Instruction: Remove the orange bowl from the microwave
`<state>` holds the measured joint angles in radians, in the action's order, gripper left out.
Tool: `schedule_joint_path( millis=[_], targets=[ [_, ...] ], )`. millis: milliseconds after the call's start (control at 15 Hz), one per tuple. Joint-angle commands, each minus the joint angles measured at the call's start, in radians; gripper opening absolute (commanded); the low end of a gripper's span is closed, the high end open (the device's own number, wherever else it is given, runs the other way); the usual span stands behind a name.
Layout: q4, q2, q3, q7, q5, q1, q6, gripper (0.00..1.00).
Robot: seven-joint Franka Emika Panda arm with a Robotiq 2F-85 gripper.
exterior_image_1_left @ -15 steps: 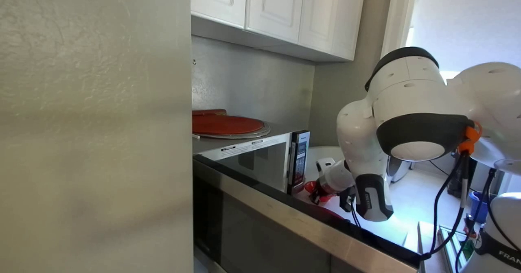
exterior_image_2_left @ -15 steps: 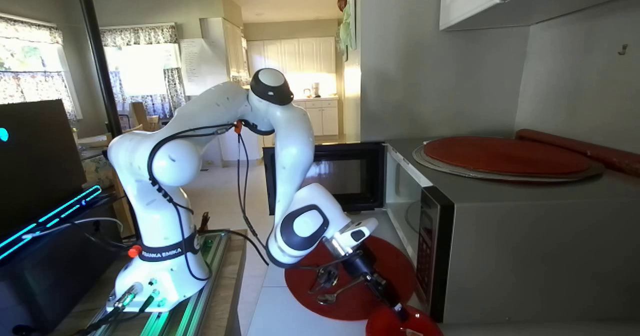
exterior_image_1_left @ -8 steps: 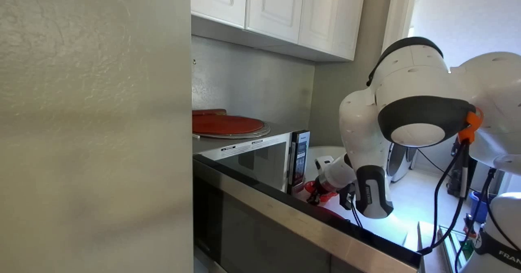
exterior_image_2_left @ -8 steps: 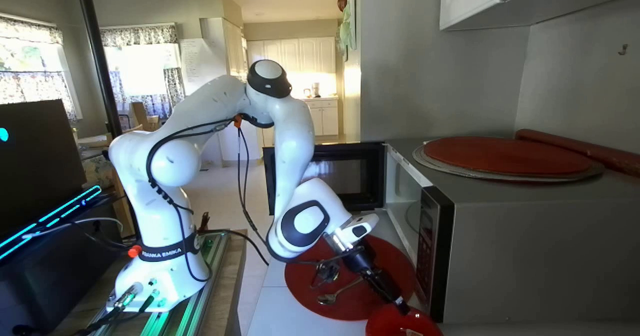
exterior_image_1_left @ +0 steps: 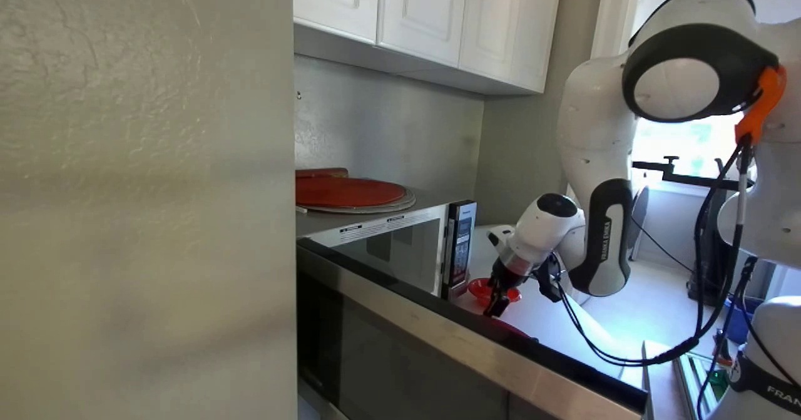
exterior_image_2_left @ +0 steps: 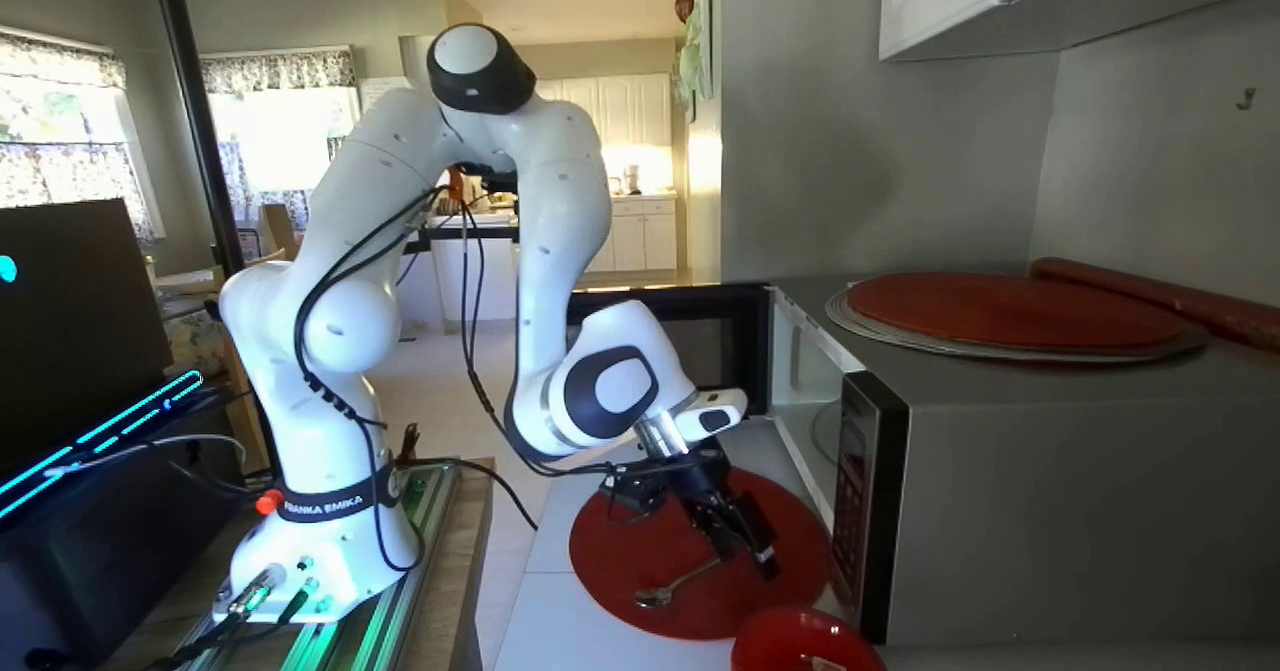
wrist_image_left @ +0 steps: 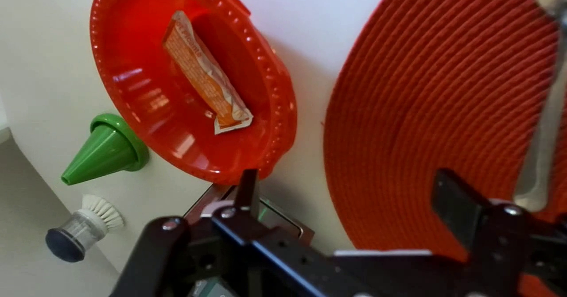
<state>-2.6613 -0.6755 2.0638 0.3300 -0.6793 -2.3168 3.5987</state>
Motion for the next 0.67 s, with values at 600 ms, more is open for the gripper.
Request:
schedule_joint_path(
  millis=[600],
  targets=[
    [-0.087,0.711,0.095,0.158,-0.577,-0.166,-0.487,1.00]
  ],
)
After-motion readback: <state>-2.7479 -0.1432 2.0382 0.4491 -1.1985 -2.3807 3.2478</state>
